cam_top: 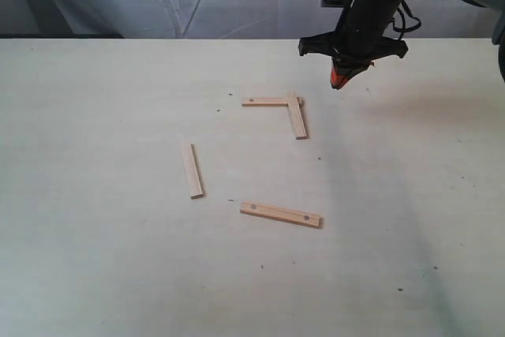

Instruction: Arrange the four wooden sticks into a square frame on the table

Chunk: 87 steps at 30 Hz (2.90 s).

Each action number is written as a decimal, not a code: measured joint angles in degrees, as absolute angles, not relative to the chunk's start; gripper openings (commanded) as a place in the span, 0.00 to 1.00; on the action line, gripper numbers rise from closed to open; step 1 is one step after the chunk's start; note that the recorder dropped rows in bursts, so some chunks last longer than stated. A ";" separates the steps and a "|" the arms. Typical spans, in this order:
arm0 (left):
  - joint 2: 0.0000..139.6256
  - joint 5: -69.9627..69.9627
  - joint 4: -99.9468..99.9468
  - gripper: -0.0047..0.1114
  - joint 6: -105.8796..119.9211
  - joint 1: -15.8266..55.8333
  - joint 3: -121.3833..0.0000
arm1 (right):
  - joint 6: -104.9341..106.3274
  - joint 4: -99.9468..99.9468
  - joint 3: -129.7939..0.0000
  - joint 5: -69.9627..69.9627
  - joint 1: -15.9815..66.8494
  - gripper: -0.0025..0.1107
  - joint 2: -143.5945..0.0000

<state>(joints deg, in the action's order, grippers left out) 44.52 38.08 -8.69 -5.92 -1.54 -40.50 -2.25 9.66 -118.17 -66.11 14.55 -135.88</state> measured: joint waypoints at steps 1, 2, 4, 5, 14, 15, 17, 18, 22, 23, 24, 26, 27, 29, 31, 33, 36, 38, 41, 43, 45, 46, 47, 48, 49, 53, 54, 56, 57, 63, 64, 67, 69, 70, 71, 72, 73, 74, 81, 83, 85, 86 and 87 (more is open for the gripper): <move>51.68 39.08 -8.82 0.04 -4.82 -1.54 -42.91 | -2.15 10.08 -118.17 -66.11 14.55 0.02 -135.88; 56.51 39.08 -9.68 0.04 -3.44 -1.54 -44.03 | -2.15 10.48 -118.17 -66.11 14.55 0.02 -135.88; 68.05 38.11 -12.01 0.04 0.37 -0.51 -45.90 | -2.02 10.70 -118.17 -66.21 14.55 0.02 -135.88; 73.29 37.89 -12.72 0.04 1.66 0.50 -46.58 | -2.02 10.82 -118.17 -66.21 14.55 0.02 -135.88; 99.48 29.06 5.40 0.07 -23.06 21.44 -57.44 | -1.90 8.65 -118.17 -69.32 14.55 0.02 -135.88; 100.93 28.88 8.78 0.10 -27.34 22.85 -58.78 | -1.80 8.10 -118.17 -69.44 14.55 0.02 -135.88; 103.23 28.34 11.89 0.17 -32.70 24.79 -61.04 | -1.80 7.28 -118.17 -69.53 14.55 0.02 -135.88; 104.34 28.22 12.39 0.22 -34.37 25.43 -61.86 | -1.80 6.88 -118.17 -69.53 14.55 0.02 -135.88; 107.89 27.90 12.74 0.41 -39.24 26.26 -62.86 | -1.80 6.10 -118.17 -69.79 14.55 0.02 -135.88; 108.64 27.77 12.74 0.45 -40.22 26.26 -62.86 | -1.80 6.10 -118.17 -69.79 14.55 0.02 -135.88; 109.33 27.77 12.74 0.47 -40.87 26.26 -62.86 | -1.80 6.10 -118.17 -69.79 14.55 0.02 -135.88; 110.62 26.97 12.74 0.48 -41.86 26.26 -62.86 | -1.80 6.10 -118.17 -69.58 14.55 0.02 -135.88; 111.09 26.28 12.74 0.48 -42.13 26.26 -62.86 | -1.80 6.10 -118.17 -69.33 14.55 0.02 -135.88; 112.20 24.52 12.35 0.48 -42.44 26.26 -62.86 | -1.80 6.10 -118.17 -69.05 14.55 0.02 -135.88; 113.25 23.25 11.96 0.48 -42.57 26.26 -62.86 | -1.80 6.10 -118.17 -68.94 14.55 0.02 -135.88; 113.98 22.85 11.96 0.47 -42.57 26.26 -63.11 | -1.80 6.10 -118.17 -68.83 14.46 0.02 -135.88; 114.43 22.73 11.96 0.36 -42.39 26.26 -63.47 | -1.80 6.01 -118.17 -68.83 14.46 0.02 -135.88; 114.54 22.73 12.27 0.22 -41.09 26.26 -63.57 | -1.80 6.01 -118.17 -68.83 14.46 0.02 -135.88; 114.54 22.73 13.38 0.04 -40.10 26.26 -63.57 | -1.80 6.01 -118.17 -68.83 14.46 0.02 -135.88; 114.65 22.73 14.44 0.04 -39.97 26.26 -63.57 | -1.80 6.01 -118.17 -68.83 14.46 0.02 -135.88; 114.77 23.33 15.91 0.04 -39.70 26.26 -64.23 | -1.80 6.01 -118.17 -68.94 14.46 0.02 -135.88; 114.96 23.85 16.54 0.04 -39.27 26.26 -64.68 | -1.80 6.01 -118.17 -68.94 14.46 0.02 -135.88; 115.00 24.90 17.16 0.04 -38.35 26.26 -65.44 | -1.80 6.01 -118.17 -68.94 14.46 0.02 -135.88; 115.00 26.02 17.73 0.04 -37.16 26.26 -66.39 | -1.80 6.01 -118.17 -68.94 14.46 0.02 -135.88; 115.00 26.67 17.93 0.04 -36.10 26.26 -67.57 | -1.80 6.13 -118.17 -68.94 14.46 0.02 -135.88; 113.98 26.77 16.45 0.04 -31.56 25.46 -74.11 | -1.80 6.47 -118.17 -68.79 14.46 0.02 -135.88; 113.99 26.77 15.03 0.04 -30.15 25.01 -76.08 | -1.80 6.51 -118.17 -68.79 14.46 0.02 -135.88; 114.26 26.77 11.88 0.04 -27.52 24.18 -79.43 | -1.80 6.60 -118.17 -68.32 14.46 0.02 -135.88; 114.89 26.77 10.13 0.04 -26.09 23.69 -81.20 | -1.80 6.60 -118.17 -68.03 14.46 0.02 -135.88; 120.94 28.76 3.09 0.04 -23.36 22.93 -88.89 | -1.80 6.71 -118.17 -67.35 14.46 0.02 -135.88; 121.90 28.89 2.21 0.04 -23.24 22.93 -89.44 | -1.80 6.71 -118.17 -67.35 14.46 0.02 -135.88; 125.27 29.44 0.00 0.04 -22.58 23.58 -90.71 | -1.80 6.71 -118.17 -67.26 14.46 0.02 -135.88; 127.21 29.44 -1.38 0.04 -22.27 24.27 -91.51 | -1.94 6.71 -118.17 -66.66 14.46 0.02 -135.88; 128.02 29.44 -2.35 0.04 -22.15 24.37 -91.91 | -2.31 6.71 -118.17 -66.20 14.46 0.02 -135.88; 128.74 29.24 -3.30 0.04 -22.17 24.43 -92.21 | -2.63 6.71 -118.17 -66.05 14.46 0.02 -135.88; 129.27 29.15 -4.31 0.04 -22.17 24.52 -92.53 | -2.96 6.71 -118.17 -65.70 14.46 0.02 -135.88; 129.77 28.65 -5.03 0.04 -22.17 24.52 -92.65 | -3.22 6.71 -118.17 -65.32 14.46 0.02 -135.88; 130.15 28.14 -5.67 0.04 -22.01 24.52 -92.78 | -3.32 6.71 -118.17 -65.04 14.46 0.02 -135.88; 130.77 25.02 -6.69 0.04 -22.01 24.52 -92.88 | -3.57 6.71 -118.17 -64.01 14.46 0.02 -135.88; 130.77 24.51 -6.69 0.04 -22.01 24.52 -93.00 | -3.57 6.71 -118.17 -63.78 14.46 0.02 -135.88; 130.77 24.25 -6.58 0.04 -22.01 24.52 -93.00 | -3.57 6.71 -118.17 -63.78 14.46 0.02 -135.88; 130.77 24.16 -6.47 0.04 -22.01 24.52 -93.00 | -3.57 6.71 -118.17 -63.78 14.46 0.02 -135.88; 130.77 23.88 -6.24 0.04 -22.01 24.52 -93.00 | -3.57 6.71 -118.17 -63.76 14.46 0.02 -135.88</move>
<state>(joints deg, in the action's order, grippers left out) 130.77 23.88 -6.24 -22.01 24.52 -93.00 -3.57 6.71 -118.17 -63.76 14.46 -135.88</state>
